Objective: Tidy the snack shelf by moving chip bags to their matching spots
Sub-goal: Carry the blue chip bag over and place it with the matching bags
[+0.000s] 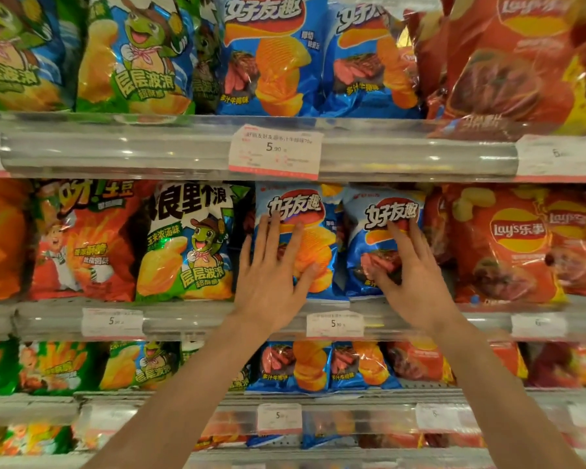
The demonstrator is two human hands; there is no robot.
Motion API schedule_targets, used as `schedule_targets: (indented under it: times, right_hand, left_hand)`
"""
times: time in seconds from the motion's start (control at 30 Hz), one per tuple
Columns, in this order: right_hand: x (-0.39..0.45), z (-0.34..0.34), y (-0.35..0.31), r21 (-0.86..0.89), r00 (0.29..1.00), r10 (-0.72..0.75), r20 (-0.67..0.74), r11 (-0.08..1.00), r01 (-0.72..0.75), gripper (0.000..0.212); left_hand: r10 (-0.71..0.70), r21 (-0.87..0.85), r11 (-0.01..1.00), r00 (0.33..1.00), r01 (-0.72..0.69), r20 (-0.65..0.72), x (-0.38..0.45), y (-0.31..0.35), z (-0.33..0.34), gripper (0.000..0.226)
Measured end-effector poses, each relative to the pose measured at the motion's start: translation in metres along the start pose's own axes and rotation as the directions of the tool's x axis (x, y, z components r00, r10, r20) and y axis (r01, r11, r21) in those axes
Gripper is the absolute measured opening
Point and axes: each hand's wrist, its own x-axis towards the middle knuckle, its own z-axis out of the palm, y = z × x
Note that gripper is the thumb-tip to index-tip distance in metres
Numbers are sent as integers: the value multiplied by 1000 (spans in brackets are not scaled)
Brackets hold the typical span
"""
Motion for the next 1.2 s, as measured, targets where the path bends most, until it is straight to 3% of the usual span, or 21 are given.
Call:
schedule_targets:
  times: [0.1,0.2,0.3,0.5,0.73,0.93,1.2]
  right_hand:
    - [1,-2,5,-9,998,-42,49,999,43,83]
    - [1,5,3,-153,997,-71,-11,986,69,79]
    - [0,16,1,-242,997,-49,-59,970,34,75]
    - [0,24,2,-261,998,-16,-58,965,0,78]
    - [-22,14,-1,-62,972,-63,-228,997,50,78]
    - [-85,29,-10,144,977,-75,-199,984,105,73]
    - [-159,58,-33,321,992,-27,-120,945,65,59]
  left_hand:
    - [-21,10,1000,999,22,-37,-1,6,1,77]
    - [57,33,998,991,-53,-123,7,2,-1,73]
    - [130,46,991,986,-125,-104,16,-1,2,73]
    - [81,46,996,991,-76,-106,13,4,7,72]
    - [-40,-173,985,984,10,-171,-8,8,-5,67]
    - [-145,-449,889,986,91,-87,-84,15,-11,58]
    - [-238,-554,805,971,210,22,-152,-2,-28,48]
